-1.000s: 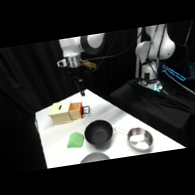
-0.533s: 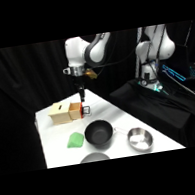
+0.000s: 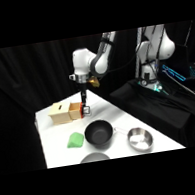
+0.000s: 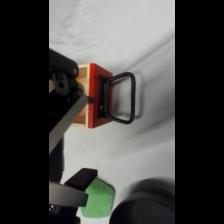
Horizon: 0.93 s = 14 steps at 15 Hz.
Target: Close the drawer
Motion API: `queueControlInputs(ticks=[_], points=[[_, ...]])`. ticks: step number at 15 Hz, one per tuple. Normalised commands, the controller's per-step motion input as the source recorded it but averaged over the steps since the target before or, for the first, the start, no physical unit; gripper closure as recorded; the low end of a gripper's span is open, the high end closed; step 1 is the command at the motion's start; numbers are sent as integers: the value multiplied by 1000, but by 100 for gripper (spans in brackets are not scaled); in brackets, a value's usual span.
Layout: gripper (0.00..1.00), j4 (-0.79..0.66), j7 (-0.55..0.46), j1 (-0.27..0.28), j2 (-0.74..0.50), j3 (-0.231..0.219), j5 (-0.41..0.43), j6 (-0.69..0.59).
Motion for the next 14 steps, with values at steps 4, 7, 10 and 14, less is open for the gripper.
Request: queueControlInputs(ticks=[4,7,10,14], points=[[0,-66,122,10,158,-17,85,378],[0,-25,128,41,201,-41,94,398],[0,29,99,68,215,-53,108,341],[0,58,50,69,176,-21,146,281]])
